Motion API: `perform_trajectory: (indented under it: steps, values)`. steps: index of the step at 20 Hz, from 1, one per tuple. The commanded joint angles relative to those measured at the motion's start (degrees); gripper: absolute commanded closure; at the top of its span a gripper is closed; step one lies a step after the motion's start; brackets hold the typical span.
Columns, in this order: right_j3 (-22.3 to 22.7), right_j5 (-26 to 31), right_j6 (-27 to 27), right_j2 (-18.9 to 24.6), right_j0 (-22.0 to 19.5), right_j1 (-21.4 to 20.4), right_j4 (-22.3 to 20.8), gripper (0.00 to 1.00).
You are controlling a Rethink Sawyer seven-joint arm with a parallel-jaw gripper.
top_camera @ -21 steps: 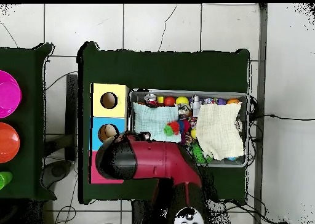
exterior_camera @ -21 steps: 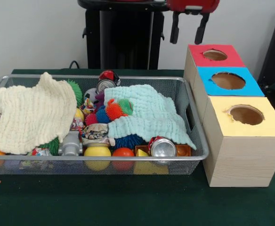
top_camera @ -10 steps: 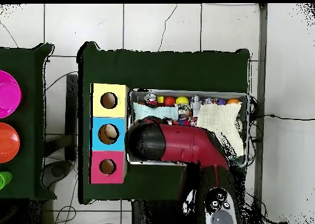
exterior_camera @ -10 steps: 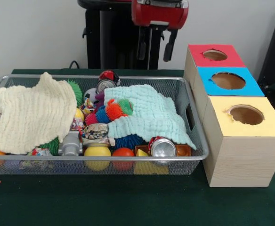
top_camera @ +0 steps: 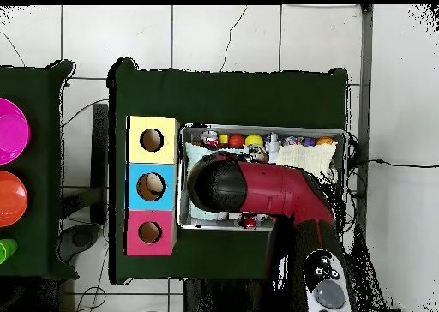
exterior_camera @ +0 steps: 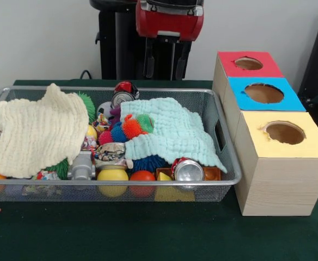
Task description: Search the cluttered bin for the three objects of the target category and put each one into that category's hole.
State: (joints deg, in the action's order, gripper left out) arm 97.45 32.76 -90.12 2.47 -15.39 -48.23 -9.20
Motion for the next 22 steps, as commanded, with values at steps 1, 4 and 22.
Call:
perform_trajectory:
  steps: [1,4,22]
  values:
    - [-3.0,3.9,6.3,7.5,-2.6,0.2,-2.9,0.0]
    - [-3.7,3.1,5.9,8.4,-3.0,-0.4,-2.7,0.0]
    - [1.5,-3.1,5.3,13.8,-8.1,-2.4,-5.2,0.0]
